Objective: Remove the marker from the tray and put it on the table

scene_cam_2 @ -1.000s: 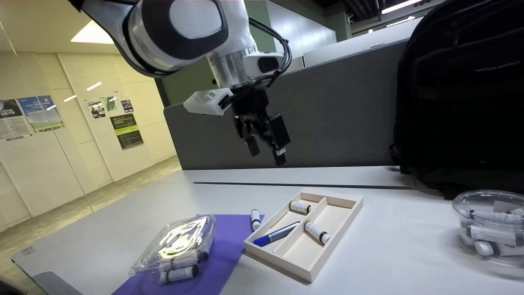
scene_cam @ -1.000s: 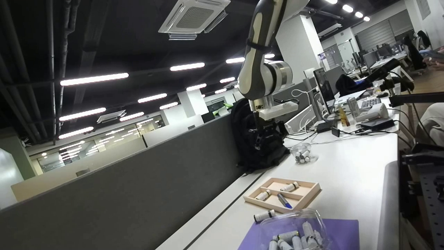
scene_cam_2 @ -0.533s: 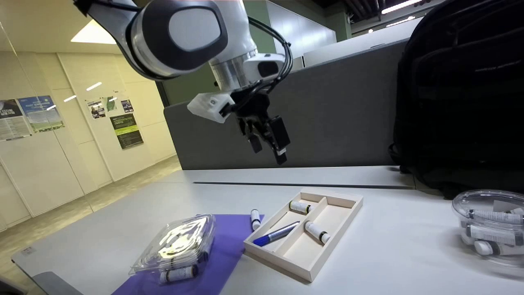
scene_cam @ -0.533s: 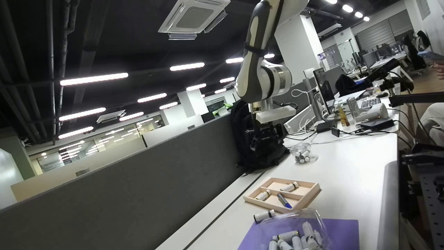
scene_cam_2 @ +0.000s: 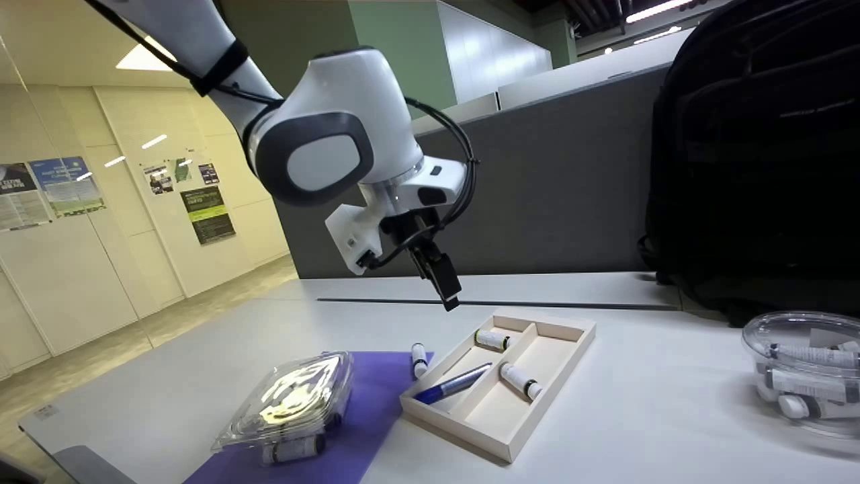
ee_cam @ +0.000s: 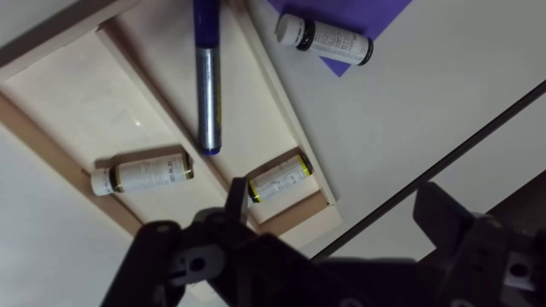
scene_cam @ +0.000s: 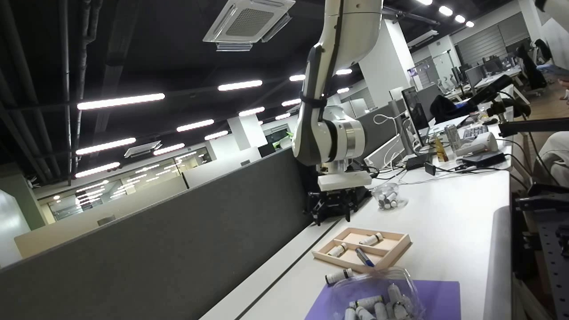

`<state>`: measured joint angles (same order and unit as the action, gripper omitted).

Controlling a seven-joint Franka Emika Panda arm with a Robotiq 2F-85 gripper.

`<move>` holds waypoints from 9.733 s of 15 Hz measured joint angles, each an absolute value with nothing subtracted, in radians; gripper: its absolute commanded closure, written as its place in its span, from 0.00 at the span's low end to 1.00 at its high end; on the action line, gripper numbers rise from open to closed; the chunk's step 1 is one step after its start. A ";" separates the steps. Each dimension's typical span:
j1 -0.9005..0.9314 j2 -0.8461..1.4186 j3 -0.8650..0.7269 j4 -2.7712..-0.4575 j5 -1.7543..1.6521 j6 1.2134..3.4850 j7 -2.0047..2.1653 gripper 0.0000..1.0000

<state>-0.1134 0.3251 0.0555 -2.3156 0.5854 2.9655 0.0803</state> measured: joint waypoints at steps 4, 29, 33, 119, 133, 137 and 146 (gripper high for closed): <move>-0.142 0.425 0.131 -2.244 0.676 2.999 0.056 0.00; 0.030 0.362 0.024 -2.409 0.680 2.925 0.283 0.00; -0.017 0.359 0.062 -2.407 0.765 2.933 0.201 0.00; -0.142 0.660 0.052 -2.096 1.077 2.965 0.285 0.92; -0.123 0.646 0.062 -2.102 1.039 3.027 0.159 0.94; -0.115 0.578 0.104 -2.169 1.043 3.098 0.076 0.94; -0.126 0.515 0.263 -2.286 1.082 3.158 -0.083 0.94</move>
